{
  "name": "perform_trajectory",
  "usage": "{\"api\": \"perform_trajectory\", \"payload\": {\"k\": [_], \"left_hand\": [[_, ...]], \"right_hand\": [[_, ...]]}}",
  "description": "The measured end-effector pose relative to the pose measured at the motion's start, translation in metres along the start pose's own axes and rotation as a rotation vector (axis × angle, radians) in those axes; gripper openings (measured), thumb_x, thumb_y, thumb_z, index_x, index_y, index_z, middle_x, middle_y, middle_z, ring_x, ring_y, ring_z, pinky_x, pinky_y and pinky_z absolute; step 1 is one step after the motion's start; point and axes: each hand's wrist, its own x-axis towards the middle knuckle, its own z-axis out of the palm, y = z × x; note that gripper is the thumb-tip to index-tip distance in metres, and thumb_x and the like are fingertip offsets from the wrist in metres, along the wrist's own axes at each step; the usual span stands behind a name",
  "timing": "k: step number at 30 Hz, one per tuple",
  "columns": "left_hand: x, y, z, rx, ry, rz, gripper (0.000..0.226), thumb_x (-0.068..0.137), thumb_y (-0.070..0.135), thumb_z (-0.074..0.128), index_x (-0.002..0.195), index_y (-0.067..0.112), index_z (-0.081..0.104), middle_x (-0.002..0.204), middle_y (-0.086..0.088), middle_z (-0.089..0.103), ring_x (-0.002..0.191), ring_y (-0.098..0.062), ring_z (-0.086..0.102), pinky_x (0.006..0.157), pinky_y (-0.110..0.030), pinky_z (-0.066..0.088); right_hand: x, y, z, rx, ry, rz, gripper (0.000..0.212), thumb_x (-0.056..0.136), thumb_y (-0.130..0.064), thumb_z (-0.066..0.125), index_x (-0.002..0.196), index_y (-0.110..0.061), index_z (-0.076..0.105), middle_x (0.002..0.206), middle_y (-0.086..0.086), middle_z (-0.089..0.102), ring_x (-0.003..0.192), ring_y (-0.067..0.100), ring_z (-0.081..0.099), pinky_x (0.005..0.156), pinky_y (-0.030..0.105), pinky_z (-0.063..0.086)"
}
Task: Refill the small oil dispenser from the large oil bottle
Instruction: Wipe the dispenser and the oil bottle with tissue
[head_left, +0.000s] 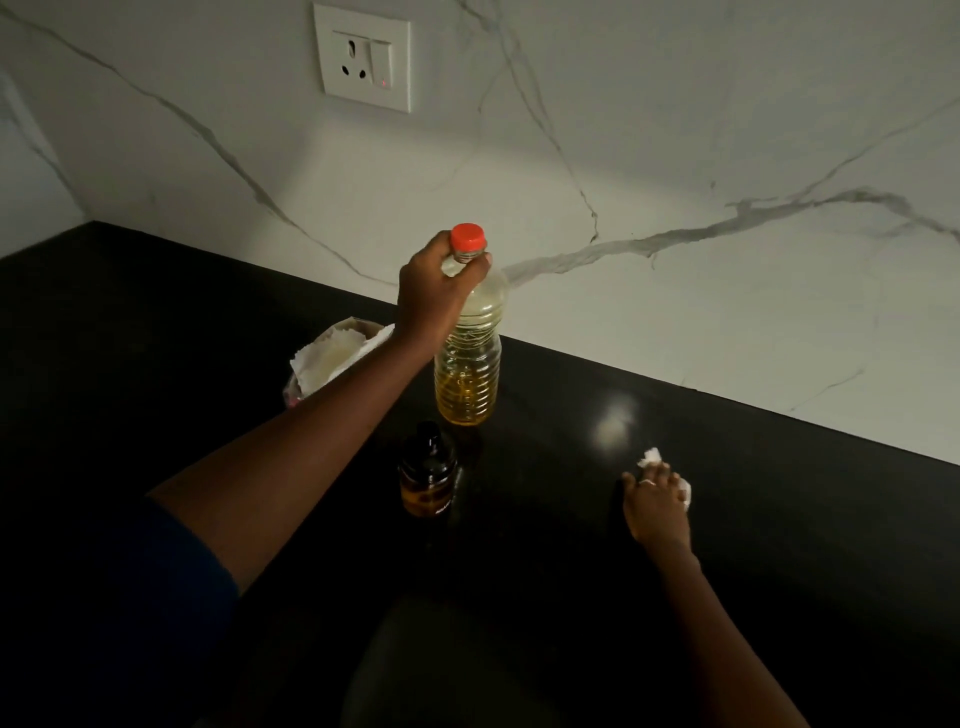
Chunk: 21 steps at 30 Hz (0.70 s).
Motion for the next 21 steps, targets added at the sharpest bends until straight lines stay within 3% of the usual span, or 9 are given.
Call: {"api": "perform_trajectory", "payload": {"k": [2, 5, 9, 16, 18, 21], "left_hand": [[0.008, -0.006, -0.007, 0.021, 0.014, -0.014, 0.026, 0.085, 0.027, 0.062, 0.106, 0.013, 0.065, 0.101, 0.002, 0.067, 0.087, -0.002, 0.052, 0.066, 0.003, 0.033], [0.019, -0.012, -0.014, 0.011, 0.013, -0.03, 0.026, 0.086, 0.027, 0.061, 0.107, 0.012, 0.065, 0.103, 0.0, 0.067, 0.087, -0.004, 0.053, 0.071, -0.008, 0.038], [0.031, -0.019, -0.022, 0.013, 0.005, -0.009, 0.027, 0.087, 0.027, 0.06, 0.11, 0.013, 0.064, 0.105, 0.001, 0.066, 0.092, -0.006, 0.055, 0.076, -0.014, 0.04], [0.063, -0.022, -0.034, -0.011, 0.108, 0.018, 0.026, 0.087, 0.029, 0.06, 0.108, 0.014, 0.065, 0.095, 0.011, 0.061, 0.085, 0.003, 0.053, 0.073, -0.005, 0.039], [0.07, -0.02, -0.036, -0.025, 0.105, 0.034, 0.026, 0.087, 0.029, 0.06, 0.108, 0.014, 0.065, 0.095, 0.011, 0.062, 0.084, 0.004, 0.054, 0.074, -0.006, 0.04], [0.079, -0.018, -0.033, -0.017, 0.11, 0.048, 0.027, 0.088, 0.03, 0.06, 0.108, 0.014, 0.063, 0.095, 0.01, 0.061, 0.084, 0.002, 0.055, 0.073, -0.006, 0.04]], "right_hand": [[0.017, 0.0, -0.003, 0.048, -0.013, 0.047, 0.059, 0.102, -0.031, 0.025, 0.143, 0.01, 0.013, 0.152, 0.027, 0.013, 0.142, 0.038, 0.011, 0.117, 0.045, 0.008], [0.046, -0.025, 0.0, 0.08, -0.039, 0.048, 0.059, 0.101, -0.031, 0.024, 0.144, 0.008, 0.014, 0.152, 0.028, 0.01, 0.142, 0.039, 0.007, 0.116, 0.047, 0.006], [0.075, -0.096, 0.006, 0.095, -0.023, -0.093, 0.057, 0.101, -0.03, 0.026, 0.142, 0.009, 0.021, 0.15, 0.029, 0.017, 0.14, 0.04, 0.013, 0.115, 0.045, 0.009], [0.091, -0.235, 0.016, 0.185, -0.122, -0.434, 0.056, 0.1, -0.025, 0.029, 0.146, 0.004, 0.013, 0.153, 0.025, 0.01, 0.143, 0.035, 0.006, 0.116, 0.043, 0.006], [0.088, -0.262, 0.019, 0.19, -0.167, -0.538, 0.048, 0.097, -0.018, 0.035, 0.143, -0.004, 0.027, 0.149, 0.023, 0.025, 0.14, 0.036, 0.02, 0.115, 0.046, 0.015], [0.083, -0.276, 0.024, 0.261, -0.287, -0.584, 0.027, 0.097, -0.024, 0.041, 0.12, -0.012, 0.05, 0.122, 0.013, 0.053, 0.118, 0.027, 0.05, 0.101, 0.041, 0.041]]}}
